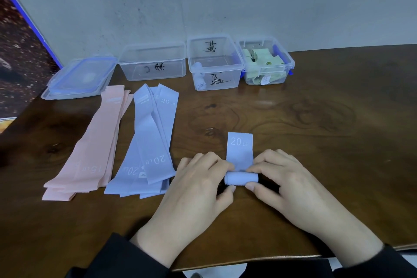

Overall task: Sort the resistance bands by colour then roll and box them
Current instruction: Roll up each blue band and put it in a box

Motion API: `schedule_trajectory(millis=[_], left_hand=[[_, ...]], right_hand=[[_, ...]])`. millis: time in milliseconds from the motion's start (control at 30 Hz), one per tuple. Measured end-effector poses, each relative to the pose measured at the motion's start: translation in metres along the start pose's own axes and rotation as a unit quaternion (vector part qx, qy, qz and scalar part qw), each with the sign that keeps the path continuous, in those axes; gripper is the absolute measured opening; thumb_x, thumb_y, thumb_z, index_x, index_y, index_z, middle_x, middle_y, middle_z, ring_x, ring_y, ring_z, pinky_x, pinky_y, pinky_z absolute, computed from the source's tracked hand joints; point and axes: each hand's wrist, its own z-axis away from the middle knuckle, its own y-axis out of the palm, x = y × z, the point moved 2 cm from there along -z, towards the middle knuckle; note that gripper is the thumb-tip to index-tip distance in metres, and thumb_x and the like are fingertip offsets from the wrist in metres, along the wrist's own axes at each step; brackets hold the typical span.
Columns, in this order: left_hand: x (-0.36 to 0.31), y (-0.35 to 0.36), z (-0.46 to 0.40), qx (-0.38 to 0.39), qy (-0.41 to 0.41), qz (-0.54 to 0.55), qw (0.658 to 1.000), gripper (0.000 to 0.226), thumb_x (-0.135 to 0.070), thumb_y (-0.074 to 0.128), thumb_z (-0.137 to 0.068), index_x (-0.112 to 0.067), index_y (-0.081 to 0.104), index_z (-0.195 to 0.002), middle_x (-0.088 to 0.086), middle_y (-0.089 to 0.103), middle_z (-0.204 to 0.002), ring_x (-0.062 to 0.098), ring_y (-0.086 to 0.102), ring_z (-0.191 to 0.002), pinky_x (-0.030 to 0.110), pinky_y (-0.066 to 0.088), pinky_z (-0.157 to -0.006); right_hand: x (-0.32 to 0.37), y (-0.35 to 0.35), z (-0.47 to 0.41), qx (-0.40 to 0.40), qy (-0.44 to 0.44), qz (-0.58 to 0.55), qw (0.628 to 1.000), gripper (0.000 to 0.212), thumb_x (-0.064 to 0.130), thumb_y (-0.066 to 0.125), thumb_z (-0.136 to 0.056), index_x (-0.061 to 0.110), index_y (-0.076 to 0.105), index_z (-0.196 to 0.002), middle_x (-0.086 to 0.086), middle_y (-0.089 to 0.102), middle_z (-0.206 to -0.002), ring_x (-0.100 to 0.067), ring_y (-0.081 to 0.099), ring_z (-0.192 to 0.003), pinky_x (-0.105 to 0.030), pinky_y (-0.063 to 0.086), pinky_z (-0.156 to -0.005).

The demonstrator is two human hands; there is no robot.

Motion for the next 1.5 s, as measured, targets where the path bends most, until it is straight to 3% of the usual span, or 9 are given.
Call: schedule_trajectory(millis=[100, 233, 400, 500, 633, 800, 867, 1033, 1500], left_hand=[[0.0005, 0.0001, -0.0001, 0.001, 0.003, 0.002, 1.0, 0.028, -0.044, 0.048, -0.093, -0.031, 0.065, -0.112, -0.017, 0.051, -0.1, 0.004, 0.046, -0.091, 0.029, 0.043, -0.081], [-0.0004, -0.0009, 0.0004, 0.002, 0.0, -0.003, 1.0, 0.034, -0.048, 0.042, -0.095, -0.031, 0.065, -0.115, -0.018, 0.051, -0.101, 0.004, 0.046, -0.093, 0.029, 0.043, -0.082], [-0.0005, -0.0012, -0.0001, 0.002, -0.001, -0.002, 1.0, 0.033, -0.049, 0.042, -0.093, -0.032, 0.062, -0.113, -0.019, 0.052, -0.101, 0.001, 0.044, -0.093, 0.025, 0.039, -0.082], [-0.0003, -0.0008, 0.0002, 0.001, -0.001, -0.001, 1.0, 0.035, -0.048, 0.04, -0.095, -0.03, 0.064, -0.114, -0.017, 0.052, -0.101, 0.004, 0.046, -0.092, 0.028, 0.042, -0.081], [-0.0005, -0.0008, 0.0008, 0.0, -0.006, -0.003, 1.0, 0.039, -0.05, 0.04, -0.095, -0.03, 0.064, -0.117, -0.017, 0.052, -0.102, 0.003, 0.046, -0.094, 0.028, 0.044, -0.081], [0.0014, 0.0012, 0.0003, 0.002, 0.0, -0.003, 1.0, 0.028, -0.044, 0.054, -0.091, -0.03, 0.062, -0.114, -0.017, 0.053, -0.103, 0.003, 0.046, -0.093, 0.024, 0.037, -0.082], [0.0009, 0.0007, 0.0006, 0.005, -0.001, -0.006, 1.0, 0.03, -0.045, 0.047, -0.094, -0.03, 0.063, -0.115, -0.017, 0.052, -0.103, 0.002, 0.044, -0.093, 0.023, 0.035, -0.082], [-0.0009, -0.0013, 0.0004, 0.006, -0.008, 0.003, 1.0, 0.038, -0.048, 0.04, -0.095, -0.029, 0.063, -0.119, -0.018, 0.051, -0.104, 0.002, 0.044, -0.095, 0.027, 0.041, -0.083], [-0.001, -0.0017, 0.0009, 0.012, -0.011, 0.006, 1.0, 0.036, -0.051, 0.043, -0.092, -0.033, 0.059, -0.118, -0.02, 0.05, -0.105, 0.001, 0.044, -0.096, 0.025, 0.039, -0.084]], right_hand=[[0.0006, -0.0012, -0.0005, 0.002, 0.004, -0.004, 1.0, 0.037, 0.06, 0.052, -0.092, 0.035, 0.066, -0.115, 0.025, 0.053, -0.108, -0.009, 0.054, -0.102, -0.033, 0.046, -0.09], [0.0003, -0.0015, -0.0009, 0.006, 0.003, -0.01, 1.0, 0.023, 0.055, 0.057, -0.092, 0.038, 0.062, -0.107, 0.024, 0.053, -0.108, -0.01, 0.054, -0.102, -0.035, 0.046, -0.089], [-0.0001, -0.0003, -0.001, 0.001, 0.008, -0.002, 1.0, 0.035, 0.058, 0.047, -0.096, 0.035, 0.067, -0.113, 0.024, 0.053, -0.108, -0.01, 0.053, -0.101, -0.035, 0.046, -0.089], [-0.0003, -0.0019, -0.0005, 0.008, 0.011, -0.008, 1.0, 0.035, 0.058, 0.053, -0.093, 0.037, 0.064, -0.119, 0.026, 0.053, -0.111, -0.008, 0.053, -0.105, -0.033, 0.046, -0.091], [-0.0003, -0.0019, -0.001, 0.01, 0.009, -0.007, 1.0, 0.026, 0.052, 0.057, -0.092, 0.037, 0.064, -0.112, 0.025, 0.053, -0.11, -0.007, 0.053, -0.103, -0.035, 0.047, -0.089], [0.0002, -0.0006, -0.0008, 0.0, 0.008, -0.006, 1.0, 0.038, 0.058, 0.048, -0.094, 0.033, 0.068, -0.116, 0.024, 0.053, -0.11, -0.009, 0.054, -0.102, -0.034, 0.047, -0.089], [0.0005, -0.0016, -0.0008, -0.001, 0.009, -0.009, 1.0, 0.042, 0.059, 0.051, -0.092, 0.033, 0.066, -0.12, 0.025, 0.053, -0.112, -0.007, 0.054, -0.104, -0.034, 0.048, -0.091], [0.0004, -0.0017, -0.0011, -0.002, 0.004, -0.014, 1.0, 0.028, 0.054, 0.055, -0.093, 0.036, 0.064, -0.112, 0.025, 0.052, -0.11, -0.012, 0.055, -0.101, -0.036, 0.047, -0.089], [-0.0004, -0.0014, -0.0005, -0.004, -0.003, -0.02, 1.0, 0.029, 0.052, 0.052, -0.096, 0.034, 0.065, -0.114, 0.024, 0.053, -0.111, -0.011, 0.057, -0.104, -0.038, 0.047, -0.093]])
